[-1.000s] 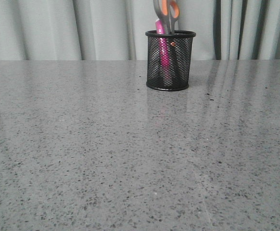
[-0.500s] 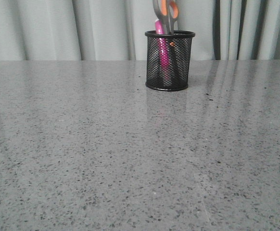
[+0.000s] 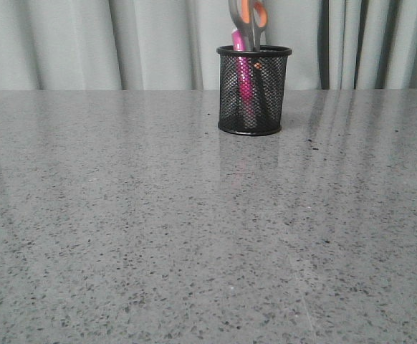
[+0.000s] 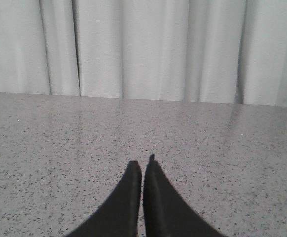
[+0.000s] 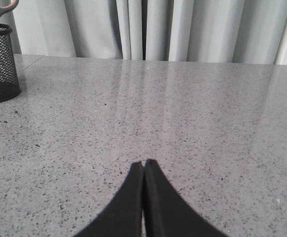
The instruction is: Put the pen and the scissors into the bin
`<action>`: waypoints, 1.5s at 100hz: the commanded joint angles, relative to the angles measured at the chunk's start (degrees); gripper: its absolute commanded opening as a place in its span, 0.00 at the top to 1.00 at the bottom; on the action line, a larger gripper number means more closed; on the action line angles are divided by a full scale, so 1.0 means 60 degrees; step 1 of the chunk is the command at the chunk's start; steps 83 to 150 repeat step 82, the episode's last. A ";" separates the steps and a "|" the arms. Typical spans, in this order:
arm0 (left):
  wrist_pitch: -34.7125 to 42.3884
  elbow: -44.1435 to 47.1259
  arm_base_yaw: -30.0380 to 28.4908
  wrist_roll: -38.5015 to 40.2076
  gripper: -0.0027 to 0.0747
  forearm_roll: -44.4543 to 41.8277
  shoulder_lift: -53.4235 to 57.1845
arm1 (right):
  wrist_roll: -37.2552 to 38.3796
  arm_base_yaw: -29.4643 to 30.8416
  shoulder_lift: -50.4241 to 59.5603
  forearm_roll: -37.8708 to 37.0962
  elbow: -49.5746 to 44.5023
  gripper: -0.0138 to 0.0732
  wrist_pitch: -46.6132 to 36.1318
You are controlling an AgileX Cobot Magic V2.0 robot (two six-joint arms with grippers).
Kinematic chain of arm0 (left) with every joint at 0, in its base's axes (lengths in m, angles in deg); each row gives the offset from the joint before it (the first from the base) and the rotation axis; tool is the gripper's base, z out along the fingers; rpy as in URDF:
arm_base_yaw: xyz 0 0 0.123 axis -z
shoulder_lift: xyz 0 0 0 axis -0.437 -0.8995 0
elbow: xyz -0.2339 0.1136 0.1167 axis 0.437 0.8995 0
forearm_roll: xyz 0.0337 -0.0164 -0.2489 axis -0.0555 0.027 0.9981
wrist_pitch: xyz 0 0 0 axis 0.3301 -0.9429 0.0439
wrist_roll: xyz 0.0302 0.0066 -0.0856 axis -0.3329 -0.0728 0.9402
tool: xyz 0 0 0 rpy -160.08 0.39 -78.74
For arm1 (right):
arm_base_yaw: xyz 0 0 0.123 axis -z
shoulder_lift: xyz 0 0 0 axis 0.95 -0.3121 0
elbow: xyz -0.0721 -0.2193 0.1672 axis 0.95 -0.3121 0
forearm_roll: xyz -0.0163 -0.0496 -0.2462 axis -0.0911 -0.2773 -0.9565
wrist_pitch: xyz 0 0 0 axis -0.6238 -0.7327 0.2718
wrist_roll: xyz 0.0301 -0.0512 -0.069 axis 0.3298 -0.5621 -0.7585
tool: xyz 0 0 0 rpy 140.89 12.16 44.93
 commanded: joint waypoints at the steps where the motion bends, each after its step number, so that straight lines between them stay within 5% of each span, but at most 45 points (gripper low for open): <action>1: 0.0729 0.0435 0.0028 0.0097 0.99 0.0108 0.0312 | 0.0007 0.0056 0.0178 -0.0105 -0.0148 0.93 -0.0794; 150: 0.0729 0.0435 0.0028 0.0097 0.99 0.0108 0.0312 | 0.0007 0.0056 0.0178 -0.0105 -0.0130 0.93 -0.0708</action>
